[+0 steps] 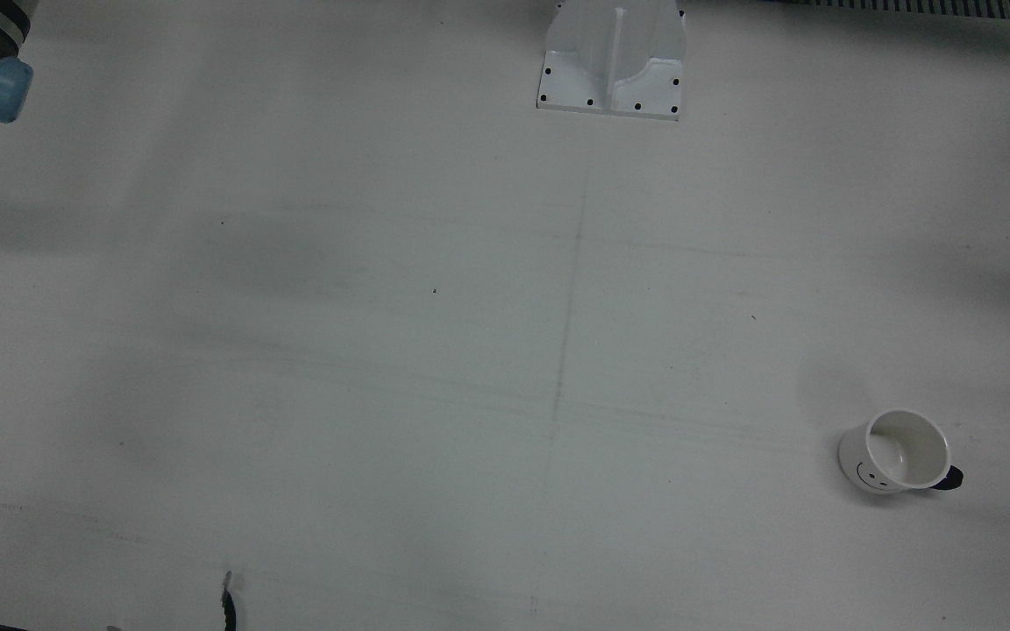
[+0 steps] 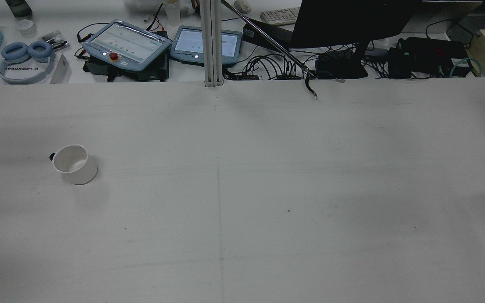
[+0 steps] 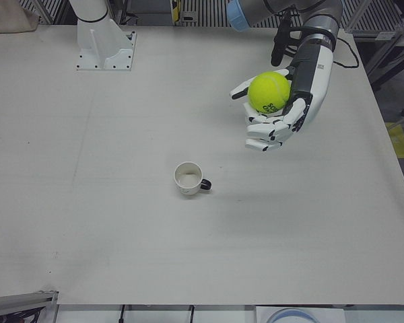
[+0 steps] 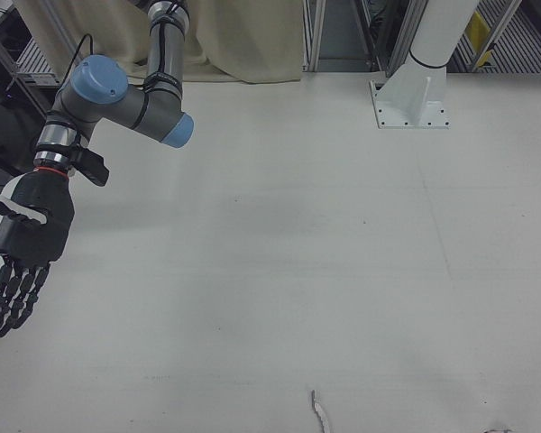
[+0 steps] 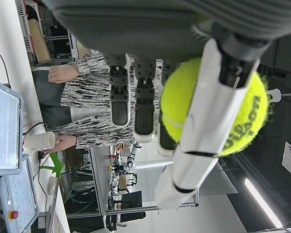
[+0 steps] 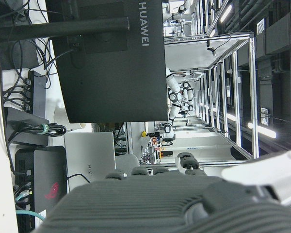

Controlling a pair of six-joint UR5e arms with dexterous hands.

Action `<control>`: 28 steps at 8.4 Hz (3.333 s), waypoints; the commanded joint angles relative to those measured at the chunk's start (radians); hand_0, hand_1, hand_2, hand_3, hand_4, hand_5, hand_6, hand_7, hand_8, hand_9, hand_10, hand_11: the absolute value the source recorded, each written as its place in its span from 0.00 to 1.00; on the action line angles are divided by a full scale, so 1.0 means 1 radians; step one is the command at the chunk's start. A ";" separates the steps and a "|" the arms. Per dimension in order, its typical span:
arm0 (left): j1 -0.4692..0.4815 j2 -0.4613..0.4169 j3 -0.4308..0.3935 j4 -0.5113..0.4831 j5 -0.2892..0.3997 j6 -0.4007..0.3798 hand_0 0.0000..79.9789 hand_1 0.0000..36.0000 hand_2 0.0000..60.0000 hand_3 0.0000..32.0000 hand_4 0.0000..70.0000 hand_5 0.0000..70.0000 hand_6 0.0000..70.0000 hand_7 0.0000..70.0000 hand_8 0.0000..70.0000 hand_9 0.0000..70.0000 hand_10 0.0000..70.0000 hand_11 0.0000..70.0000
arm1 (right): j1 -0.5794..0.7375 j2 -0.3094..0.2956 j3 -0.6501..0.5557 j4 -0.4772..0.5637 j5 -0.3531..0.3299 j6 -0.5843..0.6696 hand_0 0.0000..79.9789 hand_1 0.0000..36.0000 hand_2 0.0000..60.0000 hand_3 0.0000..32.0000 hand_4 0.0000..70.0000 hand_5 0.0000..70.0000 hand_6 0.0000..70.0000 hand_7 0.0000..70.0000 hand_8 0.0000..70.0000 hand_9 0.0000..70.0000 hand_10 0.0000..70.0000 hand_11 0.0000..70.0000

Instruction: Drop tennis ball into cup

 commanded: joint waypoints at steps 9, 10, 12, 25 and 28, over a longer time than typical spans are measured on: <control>0.312 -0.009 0.090 -0.122 -0.204 0.101 1.00 0.90 0.30 0.00 0.33 0.41 1.00 1.00 0.64 0.78 0.31 0.49 | 0.000 0.002 0.000 -0.001 0.000 0.000 0.00 0.00 0.00 0.00 0.00 0.00 0.00 0.00 0.00 0.00 0.00 0.00; 0.355 -0.014 0.139 -0.155 -0.251 0.103 1.00 0.88 0.31 0.00 0.33 0.41 1.00 1.00 0.64 0.78 0.31 0.49 | 0.000 0.000 0.000 0.001 0.000 0.000 0.00 0.00 0.00 0.00 0.00 0.00 0.00 0.00 0.00 0.00 0.00 0.00; 0.368 -0.012 0.182 -0.238 -0.261 0.190 1.00 0.88 0.30 0.00 0.33 0.39 1.00 1.00 0.64 0.78 0.31 0.49 | 0.000 0.000 0.000 0.001 0.000 0.000 0.00 0.00 0.00 0.00 0.00 0.00 0.00 0.00 0.00 0.00 0.00 0.00; 0.572 -0.109 0.395 -0.343 -0.330 0.276 1.00 0.89 0.30 0.00 0.31 0.39 1.00 1.00 0.64 0.77 0.30 0.48 | 0.000 0.000 0.000 -0.001 0.000 0.000 0.00 0.00 0.00 0.00 0.00 0.00 0.00 0.00 0.00 0.00 0.00 0.00; 0.572 -0.106 0.400 -0.344 -0.332 0.276 0.91 0.80 0.24 0.00 0.21 0.29 0.88 0.56 0.38 0.42 0.25 0.41 | 0.000 0.000 0.000 0.001 0.000 0.000 0.00 0.00 0.00 0.00 0.00 0.00 0.00 0.00 0.00 0.00 0.00 0.00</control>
